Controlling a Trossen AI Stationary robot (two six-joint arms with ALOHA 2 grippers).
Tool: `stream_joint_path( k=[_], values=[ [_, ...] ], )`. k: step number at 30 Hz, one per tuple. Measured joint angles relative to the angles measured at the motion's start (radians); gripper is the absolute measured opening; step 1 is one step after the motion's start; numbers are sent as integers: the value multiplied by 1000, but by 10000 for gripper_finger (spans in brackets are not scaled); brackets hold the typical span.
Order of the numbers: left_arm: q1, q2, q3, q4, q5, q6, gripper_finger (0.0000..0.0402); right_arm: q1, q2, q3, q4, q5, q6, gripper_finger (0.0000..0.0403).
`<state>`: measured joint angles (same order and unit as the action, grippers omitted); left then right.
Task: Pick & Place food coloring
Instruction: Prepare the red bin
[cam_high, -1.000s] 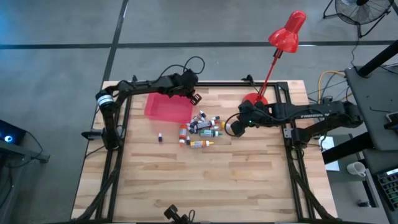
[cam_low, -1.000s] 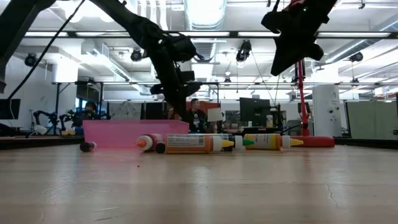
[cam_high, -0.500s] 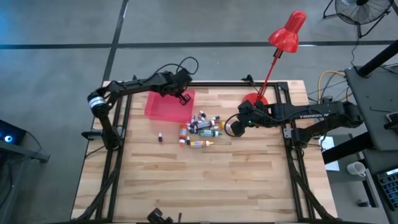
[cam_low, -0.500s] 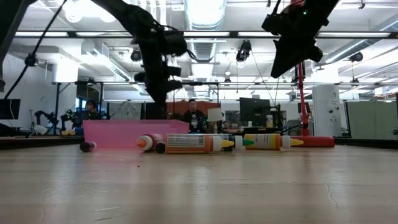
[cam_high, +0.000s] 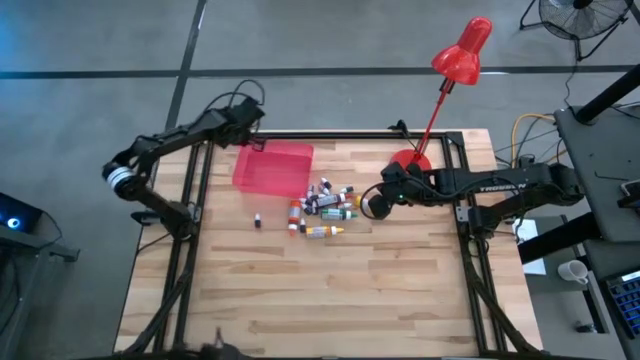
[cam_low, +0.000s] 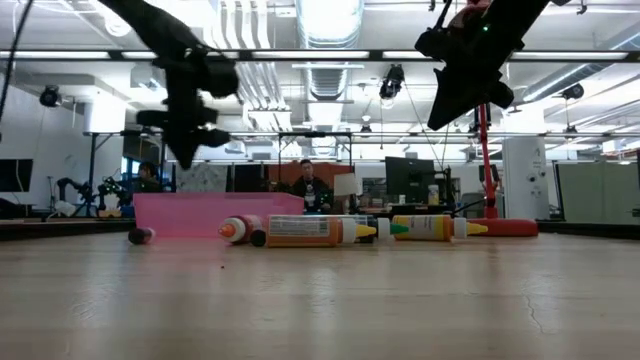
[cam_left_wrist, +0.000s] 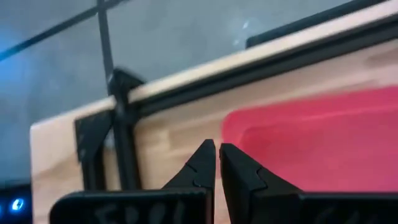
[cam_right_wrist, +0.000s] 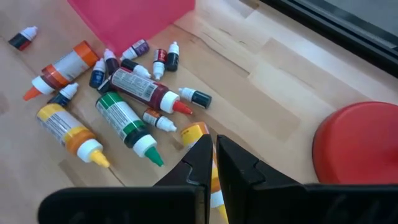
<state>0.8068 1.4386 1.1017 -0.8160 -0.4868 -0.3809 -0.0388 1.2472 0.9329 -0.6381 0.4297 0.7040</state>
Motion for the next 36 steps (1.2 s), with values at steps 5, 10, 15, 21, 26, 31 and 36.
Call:
stream_joint_path(
  k=[5,10,15,21,26,31,36],
  values=[
    [44,-69,-125,5,2,5,0,-11,0,0,12,0,-1,18],
    [51,-87,-229,7,9,-30,0,-25,0,0,28,-1,-1,18],
    [51,-87,-307,8,89,-66,0,-25,0,0,28,-2,-1,18],
    [39,-87,-378,11,176,-112,0,-25,0,0,28,-8,-1,18],
    [0,-87,-425,56,191,-135,0,-26,0,0,27,-8,-1,18],
    [-46,-89,-439,152,191,-167,0,-26,0,0,27,-8,-4,18],
    [-78,-89,-422,240,253,-172,0,-26,0,0,27,-10,-4,18]
  ],
)
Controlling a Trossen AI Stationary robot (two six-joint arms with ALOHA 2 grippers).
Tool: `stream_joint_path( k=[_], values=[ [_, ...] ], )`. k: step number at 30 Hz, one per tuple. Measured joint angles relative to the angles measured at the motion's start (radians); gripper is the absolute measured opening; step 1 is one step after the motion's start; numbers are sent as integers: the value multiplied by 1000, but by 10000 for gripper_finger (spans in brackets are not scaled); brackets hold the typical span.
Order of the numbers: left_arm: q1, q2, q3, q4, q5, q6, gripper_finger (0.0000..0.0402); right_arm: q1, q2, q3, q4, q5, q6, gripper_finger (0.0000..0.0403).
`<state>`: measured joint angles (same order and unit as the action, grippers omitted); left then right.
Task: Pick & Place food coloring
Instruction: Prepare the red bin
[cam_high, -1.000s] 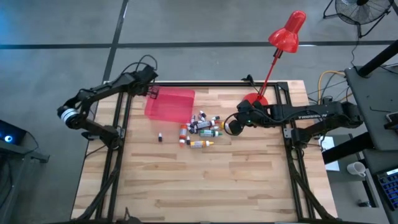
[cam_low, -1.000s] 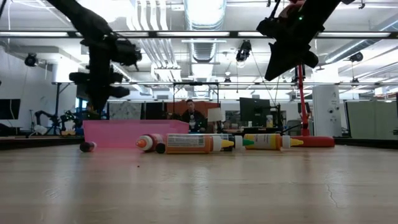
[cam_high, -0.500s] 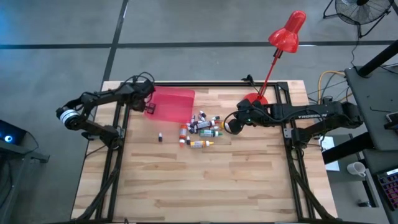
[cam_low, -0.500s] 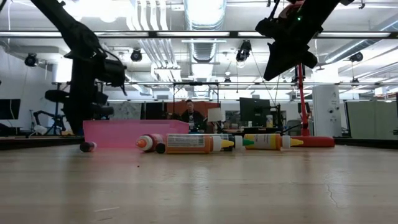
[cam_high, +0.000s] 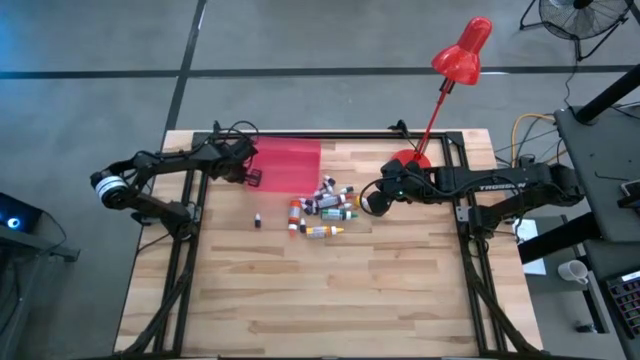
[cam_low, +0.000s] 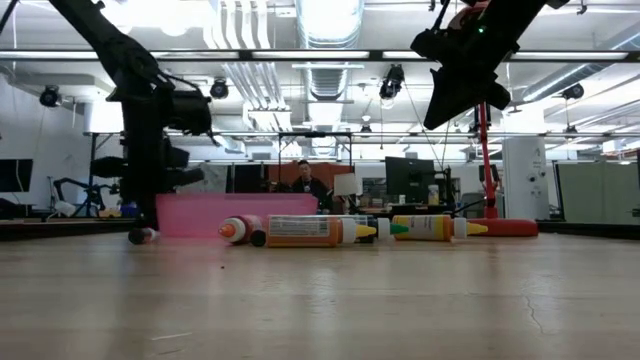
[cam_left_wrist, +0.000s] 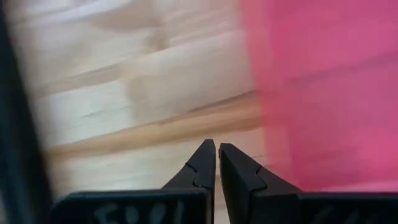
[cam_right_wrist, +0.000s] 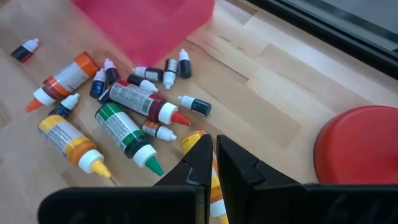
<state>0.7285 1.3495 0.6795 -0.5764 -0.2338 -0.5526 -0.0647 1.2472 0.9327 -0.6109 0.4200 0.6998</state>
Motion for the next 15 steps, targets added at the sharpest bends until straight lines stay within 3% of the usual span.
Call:
stream_joint_path(
  k=[7,15],
  values=[
    [-36,0,8,83,86,-20,0,-1,0,0,0,-1,-1,18],
    [-84,0,2,124,107,-27,0,-2,0,0,0,-1,-1,18]
  ],
)
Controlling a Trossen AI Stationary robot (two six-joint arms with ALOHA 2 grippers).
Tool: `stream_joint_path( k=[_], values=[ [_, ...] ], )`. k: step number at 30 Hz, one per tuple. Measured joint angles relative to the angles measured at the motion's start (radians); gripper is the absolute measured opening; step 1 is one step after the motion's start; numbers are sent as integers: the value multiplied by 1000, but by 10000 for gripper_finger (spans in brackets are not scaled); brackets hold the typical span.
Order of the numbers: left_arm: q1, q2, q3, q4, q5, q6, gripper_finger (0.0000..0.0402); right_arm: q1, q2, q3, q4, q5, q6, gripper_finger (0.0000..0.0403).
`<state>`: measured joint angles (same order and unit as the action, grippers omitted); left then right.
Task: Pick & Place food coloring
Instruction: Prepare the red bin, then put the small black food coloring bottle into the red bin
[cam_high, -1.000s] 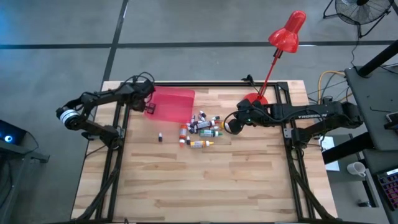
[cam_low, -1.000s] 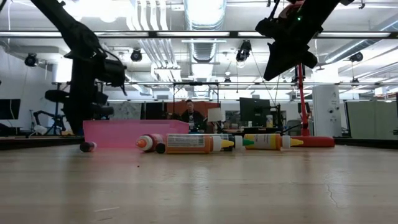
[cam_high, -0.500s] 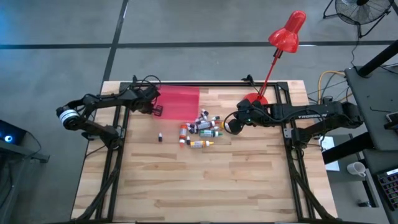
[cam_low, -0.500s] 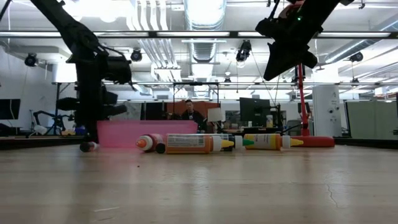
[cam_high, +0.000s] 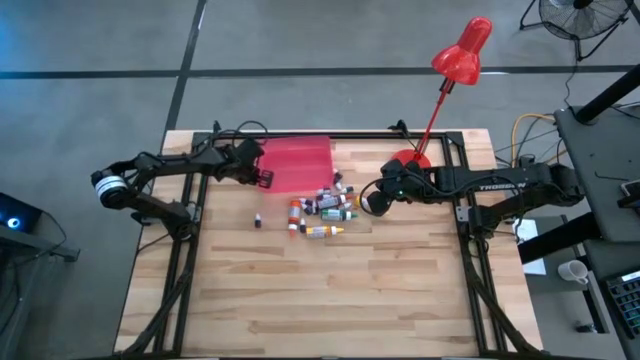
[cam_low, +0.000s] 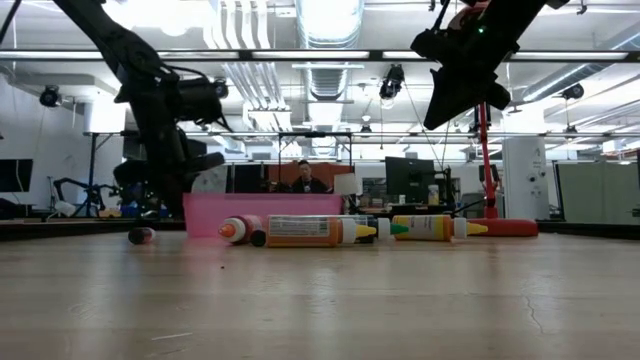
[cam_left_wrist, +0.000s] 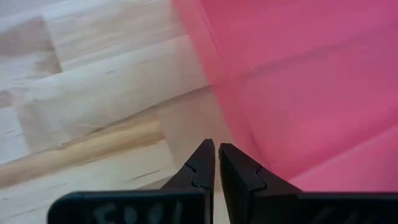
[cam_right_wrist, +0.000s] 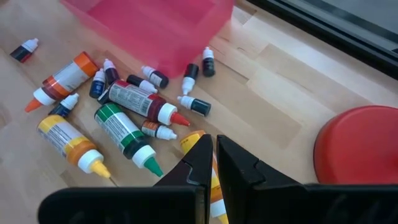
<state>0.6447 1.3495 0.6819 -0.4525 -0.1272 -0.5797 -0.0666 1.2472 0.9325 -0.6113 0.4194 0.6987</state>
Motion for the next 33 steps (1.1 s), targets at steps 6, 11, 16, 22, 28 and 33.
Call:
stream_joint_path(
  k=[6,11,16,22,28,33],
  values=[
    [-18,0,0,24,24,2,0,0,0,-1,2,-14,-4,18],
    [-20,-2,0,5,-8,9,0,-8,0,-13,17,-111,-7,18],
    [-16,-25,-1,-56,-73,4,0,-36,0,-44,91,-196,-20,18],
    [-11,-109,-1,-175,-79,4,0,-88,1,-56,178,-275,-83,37],
    [-9,-251,-1,-258,-81,-6,0,-149,92,-52,223,-324,-216,114],
    [-9,-362,-1,-278,-54,-61,0,-191,229,-20,251,-318,-361,172]
  ],
)
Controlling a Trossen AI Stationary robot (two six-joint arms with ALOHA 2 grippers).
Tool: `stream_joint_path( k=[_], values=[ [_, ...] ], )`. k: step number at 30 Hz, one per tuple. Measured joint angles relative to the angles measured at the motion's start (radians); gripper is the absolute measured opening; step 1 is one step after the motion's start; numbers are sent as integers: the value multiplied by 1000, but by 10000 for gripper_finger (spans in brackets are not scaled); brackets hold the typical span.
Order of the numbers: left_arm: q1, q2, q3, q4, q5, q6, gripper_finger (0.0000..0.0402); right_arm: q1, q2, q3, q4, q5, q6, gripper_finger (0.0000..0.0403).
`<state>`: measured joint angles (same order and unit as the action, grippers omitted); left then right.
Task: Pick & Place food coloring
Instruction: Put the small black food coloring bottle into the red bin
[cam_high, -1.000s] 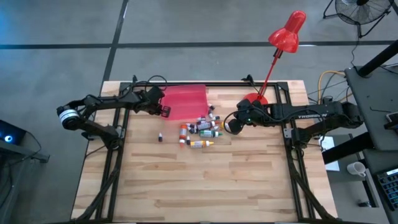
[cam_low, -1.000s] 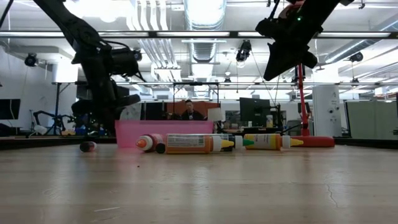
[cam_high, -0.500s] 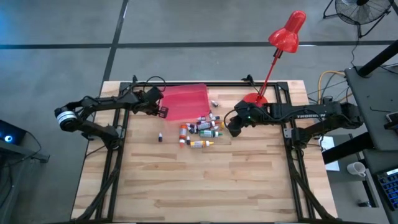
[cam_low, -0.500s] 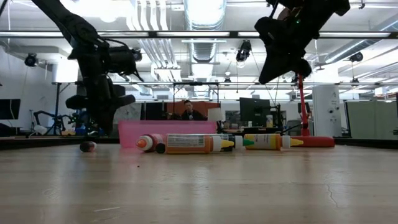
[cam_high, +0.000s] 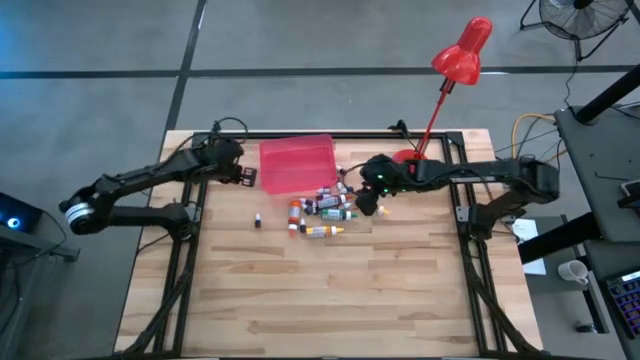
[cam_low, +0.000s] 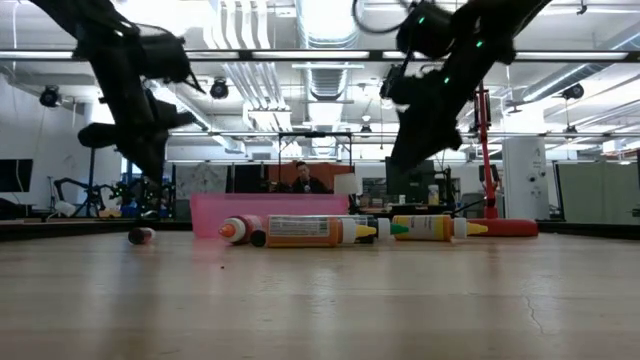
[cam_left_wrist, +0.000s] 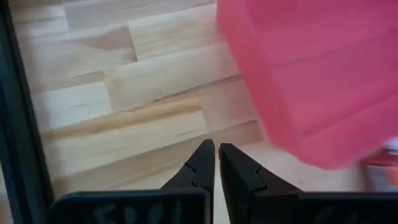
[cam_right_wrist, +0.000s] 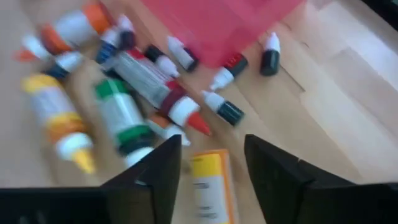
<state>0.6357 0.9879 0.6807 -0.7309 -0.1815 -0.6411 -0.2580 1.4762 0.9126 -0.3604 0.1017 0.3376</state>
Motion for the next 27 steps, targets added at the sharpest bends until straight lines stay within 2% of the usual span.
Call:
stream_joint_path(
  k=[3,6,11,18,27],
  values=[
    [-2,-57,0,-12,60,-41,0,-54,78,29,-2,-16,-17,188],
    [-5,-105,0,-17,113,-86,0,-141,144,62,3,-87,-21,190],
    [-13,-170,0,-21,121,-141,0,-245,243,132,6,-140,-117,180],
    [-16,-219,0,-22,121,-179,0,-237,397,255,1,-159,-293,174],
    [-16,-225,0,-56,121,-195,0,-238,511,339,-2,-166,-271,169]
  ],
)
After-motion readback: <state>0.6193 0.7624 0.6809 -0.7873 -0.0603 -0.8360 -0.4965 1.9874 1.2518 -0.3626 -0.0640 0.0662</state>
